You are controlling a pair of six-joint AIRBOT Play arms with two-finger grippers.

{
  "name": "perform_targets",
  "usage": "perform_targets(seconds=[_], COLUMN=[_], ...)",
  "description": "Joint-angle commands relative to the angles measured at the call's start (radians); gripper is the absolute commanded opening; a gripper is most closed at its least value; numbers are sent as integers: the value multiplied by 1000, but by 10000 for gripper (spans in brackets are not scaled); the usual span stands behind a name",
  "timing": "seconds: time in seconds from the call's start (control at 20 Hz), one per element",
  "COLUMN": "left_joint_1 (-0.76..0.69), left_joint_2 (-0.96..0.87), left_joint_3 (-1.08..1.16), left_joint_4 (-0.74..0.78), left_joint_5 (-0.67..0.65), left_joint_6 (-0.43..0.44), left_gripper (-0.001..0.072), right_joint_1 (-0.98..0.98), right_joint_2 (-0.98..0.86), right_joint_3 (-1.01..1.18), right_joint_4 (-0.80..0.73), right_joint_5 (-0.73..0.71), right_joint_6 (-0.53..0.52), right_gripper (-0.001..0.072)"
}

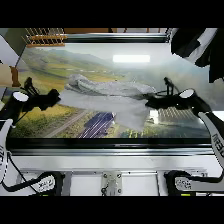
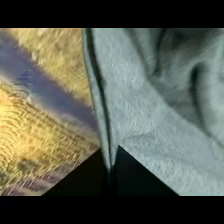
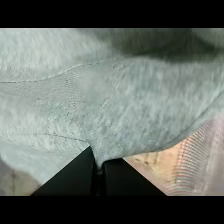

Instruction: Fold the clothes and pants, and hang the long-sleeved shirts on hangers.

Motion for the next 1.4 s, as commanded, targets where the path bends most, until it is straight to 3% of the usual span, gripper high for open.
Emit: perform_targets(seconds=[0.0,0.25,0.55,0.75,1.0,1.2,1.35], left_joint_1=[12,8,8,8,8,8,-7], left_joint_2=[167,489,827,904,746,438,161], left_joint_3=[175,424,475,474,473,467,401], left_joint_4=[0,3,3,2,2,-1,-1], left_joint_5=[-2,2,18,16,-105,-327,-364], left_joint_6=[-1,0,10,-13,-50,-50,-49], left_gripper=[9,9,9,9,9,9,9], right_joint_1=[-7,-6,-6,-6,-6,-4,18], right_joint_2=[182,500,830,904,806,557,294], right_joint_3=[196,419,428,428,428,428,428], right_joint_4=[-79,-78,-124,-225,-225,-223,-227], right_joint_5=[47,-10,-70,-67,71,273,365], right_joint_6=[4,4,16,194,315,343,342], right_gripper=[18,19,19,18,18,18,18])
